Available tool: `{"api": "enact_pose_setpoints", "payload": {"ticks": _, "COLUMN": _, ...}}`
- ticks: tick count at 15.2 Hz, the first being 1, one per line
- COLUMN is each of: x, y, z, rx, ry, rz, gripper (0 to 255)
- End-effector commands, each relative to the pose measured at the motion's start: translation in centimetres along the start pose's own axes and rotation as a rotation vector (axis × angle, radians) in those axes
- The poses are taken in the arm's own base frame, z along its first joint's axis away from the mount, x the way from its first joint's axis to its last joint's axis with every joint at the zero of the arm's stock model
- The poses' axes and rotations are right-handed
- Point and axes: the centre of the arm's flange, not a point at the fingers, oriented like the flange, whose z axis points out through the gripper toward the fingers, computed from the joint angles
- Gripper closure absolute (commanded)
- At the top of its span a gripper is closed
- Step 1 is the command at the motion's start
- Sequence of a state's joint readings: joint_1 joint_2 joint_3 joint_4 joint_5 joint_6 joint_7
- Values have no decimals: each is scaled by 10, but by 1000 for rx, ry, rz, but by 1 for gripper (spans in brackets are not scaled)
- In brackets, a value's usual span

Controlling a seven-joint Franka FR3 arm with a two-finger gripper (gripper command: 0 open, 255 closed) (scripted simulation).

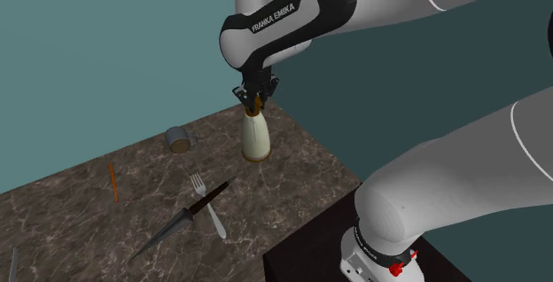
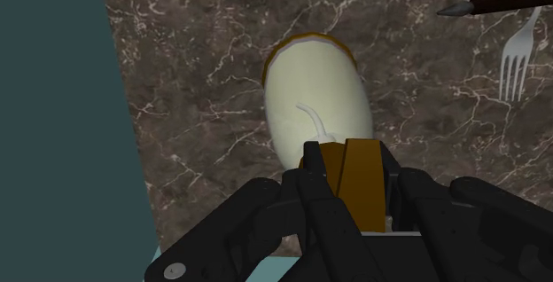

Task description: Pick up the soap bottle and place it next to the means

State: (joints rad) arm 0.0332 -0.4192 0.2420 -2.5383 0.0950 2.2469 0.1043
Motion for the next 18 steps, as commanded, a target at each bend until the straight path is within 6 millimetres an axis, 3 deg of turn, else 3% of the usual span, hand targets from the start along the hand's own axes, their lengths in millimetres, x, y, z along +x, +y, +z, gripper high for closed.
{"api": "enact_pose_setpoints", "payload": {"ticks": 1, "x": 0, "y": 0, "z": 0, "rx": 0, "ry": -1, "rz": 0, "gripper": 255}}
{"api": "enact_pose_setpoints", "payload": {"ticks": 18, "x": 11, "y": 0, "z": -89, "rx": 0, "ry": -1, "rz": 0, "gripper": 255}}
